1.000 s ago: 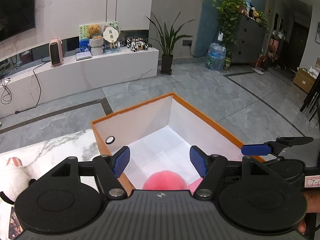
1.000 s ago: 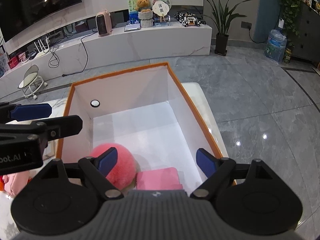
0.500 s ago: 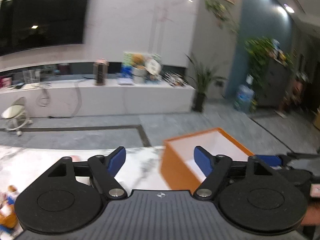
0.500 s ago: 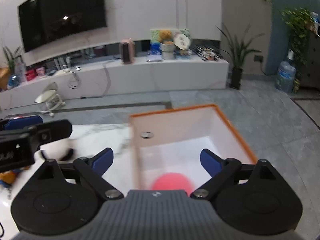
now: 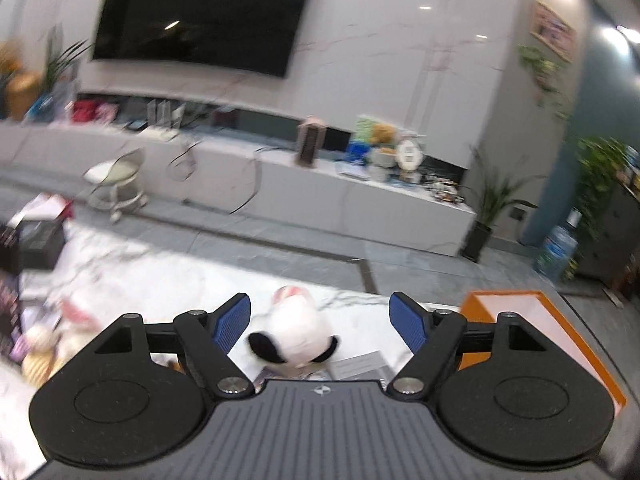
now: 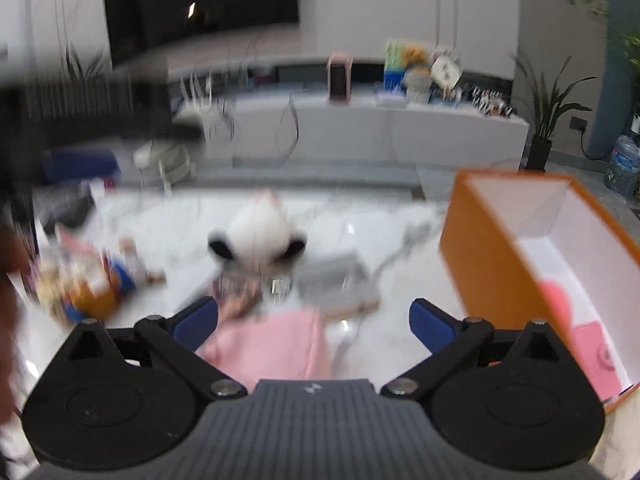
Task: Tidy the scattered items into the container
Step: 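Withdraw both open tools from the orange box back over the table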
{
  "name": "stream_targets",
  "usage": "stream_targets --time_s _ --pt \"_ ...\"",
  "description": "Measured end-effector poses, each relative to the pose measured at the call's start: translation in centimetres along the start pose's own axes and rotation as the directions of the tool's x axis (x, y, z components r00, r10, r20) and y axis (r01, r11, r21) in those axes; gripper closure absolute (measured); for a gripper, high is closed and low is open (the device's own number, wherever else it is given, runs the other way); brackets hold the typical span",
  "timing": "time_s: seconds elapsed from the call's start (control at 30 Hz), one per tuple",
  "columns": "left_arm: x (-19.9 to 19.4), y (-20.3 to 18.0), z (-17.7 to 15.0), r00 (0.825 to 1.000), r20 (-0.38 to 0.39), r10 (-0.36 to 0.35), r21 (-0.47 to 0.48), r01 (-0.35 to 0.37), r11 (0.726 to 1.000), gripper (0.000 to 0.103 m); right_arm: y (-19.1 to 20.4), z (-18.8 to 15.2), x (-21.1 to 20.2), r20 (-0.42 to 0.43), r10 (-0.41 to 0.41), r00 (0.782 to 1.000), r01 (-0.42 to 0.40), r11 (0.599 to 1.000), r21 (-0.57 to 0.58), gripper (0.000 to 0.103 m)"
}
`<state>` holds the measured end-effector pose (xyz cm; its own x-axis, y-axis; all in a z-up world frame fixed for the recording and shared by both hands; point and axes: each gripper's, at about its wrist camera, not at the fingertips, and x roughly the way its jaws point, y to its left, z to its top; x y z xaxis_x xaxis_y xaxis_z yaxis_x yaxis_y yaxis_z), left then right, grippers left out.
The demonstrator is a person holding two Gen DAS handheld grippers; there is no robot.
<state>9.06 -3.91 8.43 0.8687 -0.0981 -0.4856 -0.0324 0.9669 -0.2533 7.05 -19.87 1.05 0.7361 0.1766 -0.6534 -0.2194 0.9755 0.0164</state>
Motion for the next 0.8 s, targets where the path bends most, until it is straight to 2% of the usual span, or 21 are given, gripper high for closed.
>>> stream_targets --time_s 0.13,0.33,0.63,0.8 --pt "-0.5 0.6 0.0 1.000 -0.004 -0.003 0.009 0.003 1.000 0.013 2.0 -1.3 2.1 -0.082 -0.048 0.996 0.046 0.999 -0.025 0.001" --pt "-1.1 -1.2 -0.9 0.999 0.008 0.050 0.141 -0.051 0.989 0.013 3.8 -1.7 2.0 -0.084 -0.076 0.994 0.071 0.996 -0.056 0.001" --pt "-1.2 -3.9 -1.7 0.993 0.045 0.113 0.219 -0.121 0.968 0.013 4.3 -2.3 2.0 -0.075 -0.103 0.992 0.096 0.991 -0.092 0.001" --pt "-0.8 -4.3 -1.9 0.990 0.040 0.136 0.228 -0.142 0.963 0.013 4.1 -2.2 2.2 -0.090 -0.109 0.990 0.102 0.991 -0.088 0.001"
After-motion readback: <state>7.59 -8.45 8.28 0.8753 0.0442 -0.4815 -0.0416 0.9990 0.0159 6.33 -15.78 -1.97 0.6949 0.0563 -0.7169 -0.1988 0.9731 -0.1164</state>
